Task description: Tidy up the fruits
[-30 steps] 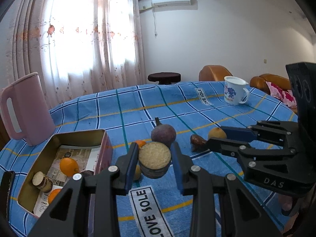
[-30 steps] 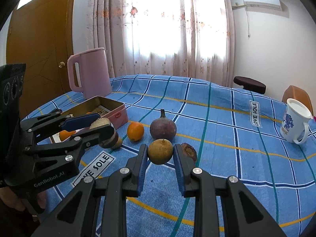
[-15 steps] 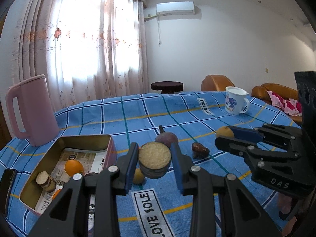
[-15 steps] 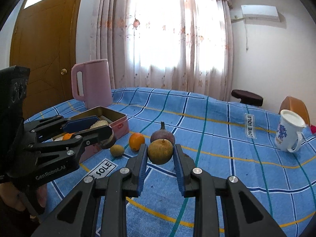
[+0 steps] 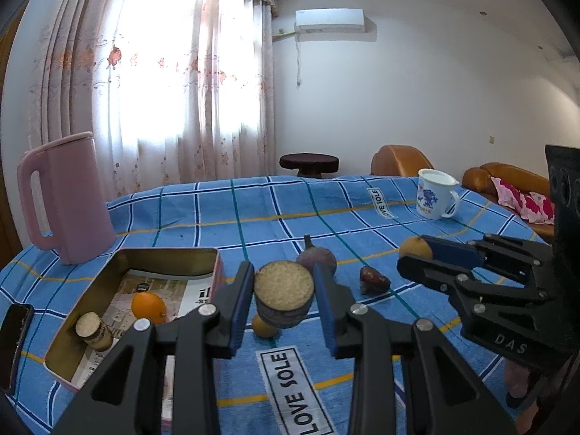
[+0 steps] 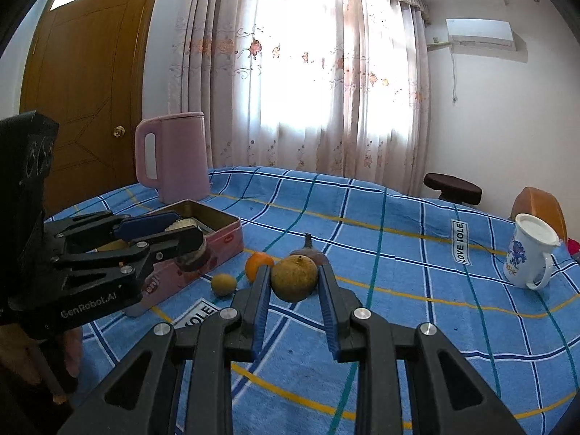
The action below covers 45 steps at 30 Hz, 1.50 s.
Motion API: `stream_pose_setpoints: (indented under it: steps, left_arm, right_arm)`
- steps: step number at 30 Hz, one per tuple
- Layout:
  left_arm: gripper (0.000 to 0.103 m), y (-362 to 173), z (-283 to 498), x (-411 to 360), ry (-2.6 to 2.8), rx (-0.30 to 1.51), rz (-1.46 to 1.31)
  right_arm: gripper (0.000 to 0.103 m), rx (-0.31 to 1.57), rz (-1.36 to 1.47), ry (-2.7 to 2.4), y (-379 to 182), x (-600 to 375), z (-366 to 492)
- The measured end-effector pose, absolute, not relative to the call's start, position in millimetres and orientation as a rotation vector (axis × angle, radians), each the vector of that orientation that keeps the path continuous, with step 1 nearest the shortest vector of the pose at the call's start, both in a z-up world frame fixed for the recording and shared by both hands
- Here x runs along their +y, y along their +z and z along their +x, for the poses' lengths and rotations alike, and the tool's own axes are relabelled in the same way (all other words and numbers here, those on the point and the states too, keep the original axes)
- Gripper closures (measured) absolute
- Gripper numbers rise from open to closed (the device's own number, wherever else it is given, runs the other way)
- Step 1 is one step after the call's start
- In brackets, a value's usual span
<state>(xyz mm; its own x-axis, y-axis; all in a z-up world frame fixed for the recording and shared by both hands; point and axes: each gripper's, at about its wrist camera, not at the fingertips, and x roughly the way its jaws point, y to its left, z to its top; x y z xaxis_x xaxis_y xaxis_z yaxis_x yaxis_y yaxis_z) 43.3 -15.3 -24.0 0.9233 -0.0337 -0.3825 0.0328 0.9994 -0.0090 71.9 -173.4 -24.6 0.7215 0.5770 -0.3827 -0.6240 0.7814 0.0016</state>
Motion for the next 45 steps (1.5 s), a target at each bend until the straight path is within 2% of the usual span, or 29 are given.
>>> stream_pose_setpoints:
  steps: [26, 45]
  left_arm:
    - [0.068, -13.8, 32.0, 101.2, 0.171, 0.416, -0.135]
    - [0.068, -45.2, 33.2, 140.8, 0.232, 0.541, -0.159]
  right_arm:
    - [0.075, 0.377, -0.222, 0.858, -2.8, -66.7, 72.1]
    - [0.075, 0.553, -0.345, 0.979, -41.2, 12.4, 63.7]
